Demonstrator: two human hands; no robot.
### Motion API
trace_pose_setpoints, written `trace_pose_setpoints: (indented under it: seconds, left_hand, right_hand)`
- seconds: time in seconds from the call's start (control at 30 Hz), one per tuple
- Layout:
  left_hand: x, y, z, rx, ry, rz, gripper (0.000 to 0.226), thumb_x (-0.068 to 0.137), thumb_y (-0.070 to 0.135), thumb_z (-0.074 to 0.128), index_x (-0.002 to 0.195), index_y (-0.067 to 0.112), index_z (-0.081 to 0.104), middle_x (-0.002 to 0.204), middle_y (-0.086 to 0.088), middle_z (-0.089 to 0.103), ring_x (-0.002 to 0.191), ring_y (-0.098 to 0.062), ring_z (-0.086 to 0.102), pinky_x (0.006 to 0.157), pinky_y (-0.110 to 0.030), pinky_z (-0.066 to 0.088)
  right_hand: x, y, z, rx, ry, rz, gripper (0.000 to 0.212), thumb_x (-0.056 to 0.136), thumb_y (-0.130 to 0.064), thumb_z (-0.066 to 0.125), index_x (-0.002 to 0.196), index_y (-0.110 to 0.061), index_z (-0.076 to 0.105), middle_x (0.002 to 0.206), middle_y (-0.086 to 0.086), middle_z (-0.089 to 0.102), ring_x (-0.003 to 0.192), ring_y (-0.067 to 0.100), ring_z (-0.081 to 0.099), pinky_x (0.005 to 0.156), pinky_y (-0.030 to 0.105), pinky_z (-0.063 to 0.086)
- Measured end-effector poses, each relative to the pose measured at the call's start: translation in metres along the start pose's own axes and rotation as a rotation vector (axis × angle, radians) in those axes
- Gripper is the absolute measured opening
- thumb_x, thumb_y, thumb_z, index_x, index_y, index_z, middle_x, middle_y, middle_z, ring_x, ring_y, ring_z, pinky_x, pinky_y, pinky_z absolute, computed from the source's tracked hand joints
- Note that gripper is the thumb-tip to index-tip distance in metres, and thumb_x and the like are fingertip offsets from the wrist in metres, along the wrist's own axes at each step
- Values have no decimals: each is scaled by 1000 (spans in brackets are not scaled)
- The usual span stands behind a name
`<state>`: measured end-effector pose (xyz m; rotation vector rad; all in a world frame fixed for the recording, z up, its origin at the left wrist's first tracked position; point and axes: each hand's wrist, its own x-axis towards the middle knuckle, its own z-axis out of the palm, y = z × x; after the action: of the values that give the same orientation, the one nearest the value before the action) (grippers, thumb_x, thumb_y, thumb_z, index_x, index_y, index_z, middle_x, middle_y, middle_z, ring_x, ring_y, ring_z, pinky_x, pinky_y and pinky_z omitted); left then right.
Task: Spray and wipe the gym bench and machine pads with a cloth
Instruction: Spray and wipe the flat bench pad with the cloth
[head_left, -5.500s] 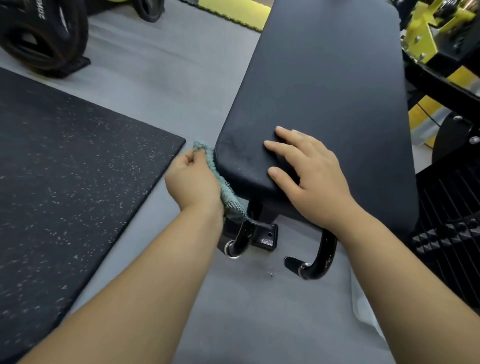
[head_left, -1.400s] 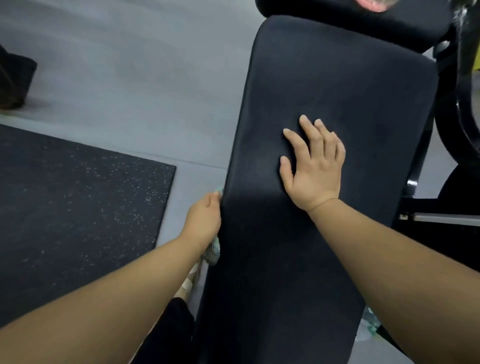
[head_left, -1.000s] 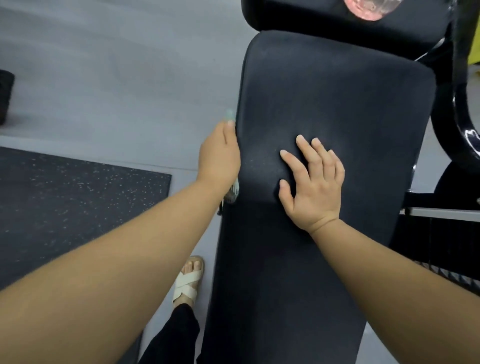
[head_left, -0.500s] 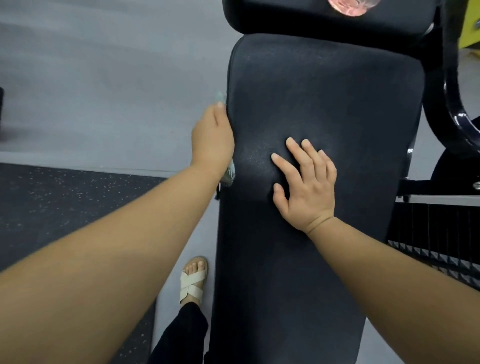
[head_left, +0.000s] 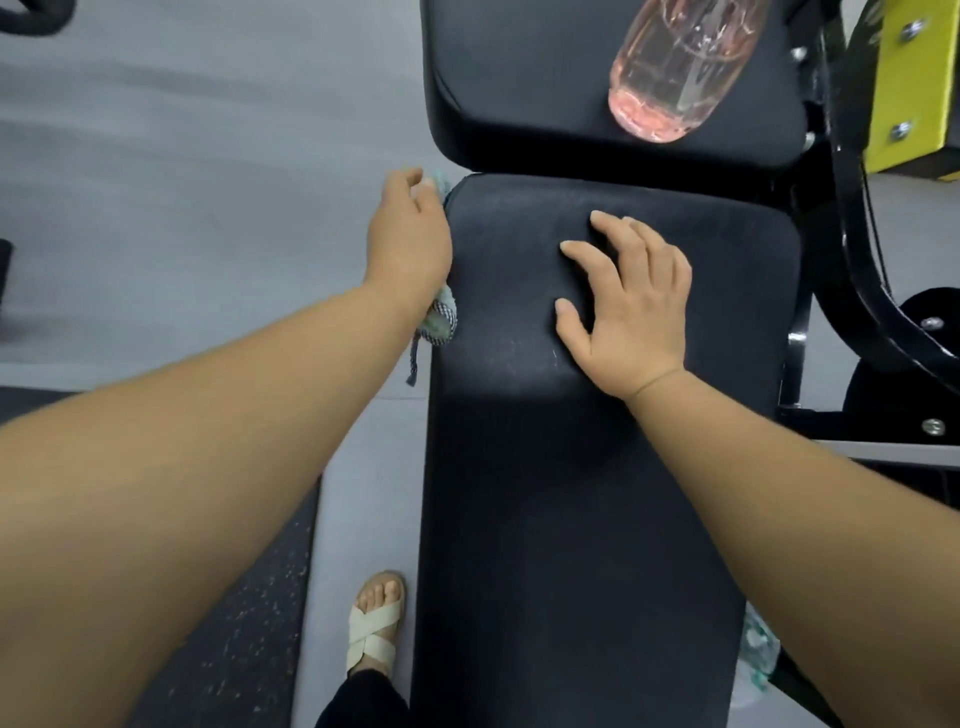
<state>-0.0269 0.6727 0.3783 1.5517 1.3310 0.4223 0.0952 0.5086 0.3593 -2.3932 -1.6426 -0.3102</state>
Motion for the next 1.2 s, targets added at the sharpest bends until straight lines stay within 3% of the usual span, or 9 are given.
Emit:
trace_pose_setpoints:
  seconds: [0.13, 0.23, 0.4, 0.57, 0.73, 0.87, 0.93, 1.0, 1.2]
  left_hand:
    - [-28, -20, -2, 59, -49, -52, 30, 102, 31, 26, 91, 11, 44, 76, 4, 44, 73, -16, 41, 59, -31, 26]
    - [-43, -28, -5, 51, -78, -127, 34, 102, 29, 26, 72, 16, 37, 71, 4, 39, 63, -10, 36, 57, -27, 31]
    - [5, 10, 4, 108, -5, -117, 34, 101, 20, 27, 78, 6, 48, 82, -8, 53, 84, -26, 45, 76, -35, 35]
    - [30, 28, 5, 182, -90, -26, 42, 96, 18, 35, 55, 13, 31, 60, 0, 33, 67, -25, 32, 62, -32, 27]
    - [15, 18, -1, 291, -126, 83, 41, 99, 27, 38, 58, 22, 35, 85, 0, 40, 84, -18, 43, 78, -27, 34]
    - [25, 31, 5, 443, -77, 173, 44, 97, 21, 38, 54, 19, 30, 61, 2, 33, 65, -20, 35, 58, -30, 19]
    - [27, 46, 12, 534, -58, 291, 36, 96, 22, 40, 62, 19, 52, 69, 0, 50, 71, -23, 46, 62, -29, 26]
    - [28, 66, 30, 685, -123, 429, 28, 96, 26, 42, 97, 20, 69, 99, -4, 65, 96, -27, 56, 75, -32, 39]
    - [13, 105, 92, 916, -324, 631, 28, 98, 25, 41, 112, 20, 65, 109, -4, 65, 103, -24, 58, 72, -29, 36]
  right_hand:
    - [-2, 1, 2, 33, 52, -8, 43, 83, -38, 51, 122, -21, 51, 136, 9, 49, 127, 28, 37, 102, 44, 26]
    - [0, -1, 2, 45, 57, -13, 43, 83, -37, 50, 122, -20, 51, 136, 9, 48, 126, 29, 37, 101, 44, 26]
    - [-2, 1, 3, 52, 79, -15, 42, 83, -36, 50, 121, -20, 51, 136, 9, 47, 126, 29, 39, 101, 45, 28]
    - [-2, 3, 5, 76, 77, -15, 42, 82, -37, 50, 122, -21, 51, 137, 6, 45, 127, 28, 39, 101, 45, 29]
    - [-1, 1, 5, 77, 78, -1, 42, 81, -37, 50, 121, -21, 53, 136, 6, 47, 126, 28, 40, 101, 44, 28]
    - [0, 1, 5, 83, 85, -1, 42, 81, -36, 50, 120, -20, 54, 135, 8, 49, 126, 28, 40, 102, 42, 26]
    - [0, 0, 4, 83, 88, -2, 42, 80, -36, 51, 120, -20, 53, 134, 9, 51, 126, 28, 40, 102, 43, 27]
    - [1, 0, 4, 85, 84, 0, 43, 80, -35, 52, 120, -20, 53, 134, 9, 52, 126, 28, 39, 102, 43, 27]
    - [0, 2, 4, 88, 95, 1, 41, 79, -35, 51, 117, -18, 51, 132, 10, 49, 125, 28, 39, 102, 44, 28]
